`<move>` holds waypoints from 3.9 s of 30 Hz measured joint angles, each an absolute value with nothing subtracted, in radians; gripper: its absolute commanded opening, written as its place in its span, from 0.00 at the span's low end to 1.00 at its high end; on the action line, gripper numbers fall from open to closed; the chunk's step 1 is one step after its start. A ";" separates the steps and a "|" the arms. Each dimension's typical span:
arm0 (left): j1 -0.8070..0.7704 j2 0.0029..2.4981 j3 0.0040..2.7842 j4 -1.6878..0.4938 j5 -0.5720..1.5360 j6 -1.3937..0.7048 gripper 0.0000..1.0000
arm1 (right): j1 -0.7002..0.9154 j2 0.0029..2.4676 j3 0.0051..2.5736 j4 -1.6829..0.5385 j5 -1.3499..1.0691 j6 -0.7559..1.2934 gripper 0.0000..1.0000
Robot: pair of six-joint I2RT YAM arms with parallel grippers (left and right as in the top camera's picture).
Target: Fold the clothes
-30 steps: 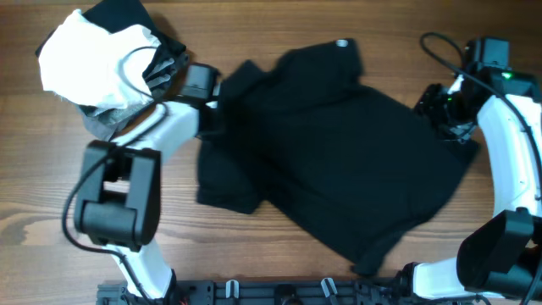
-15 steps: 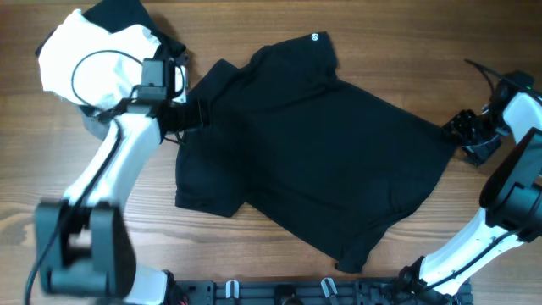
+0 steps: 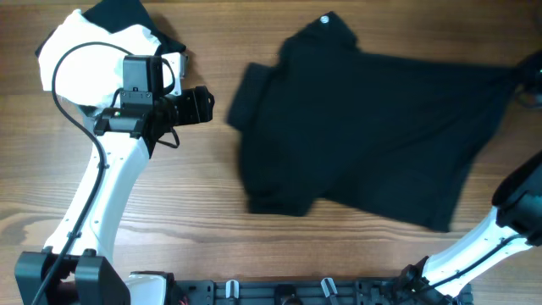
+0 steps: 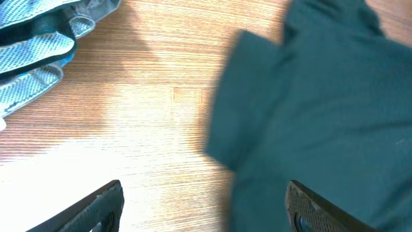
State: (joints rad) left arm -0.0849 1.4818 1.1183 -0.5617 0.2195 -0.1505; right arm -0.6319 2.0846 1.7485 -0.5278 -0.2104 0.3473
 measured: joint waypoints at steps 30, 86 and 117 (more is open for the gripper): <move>-0.408 1.670 1.118 -0.551 0.377 -0.042 0.94 | -0.638 1.639 1.363 -1.297 -0.111 0.266 0.70; -0.408 1.830 1.118 -0.539 0.377 -0.038 0.85 | -1.124 1.539 0.927 -0.747 -0.403 0.359 0.40; -0.408 1.830 1.118 -0.537 0.377 -0.038 0.90 | -0.895 1.657 1.067 -0.818 0.020 0.363 0.64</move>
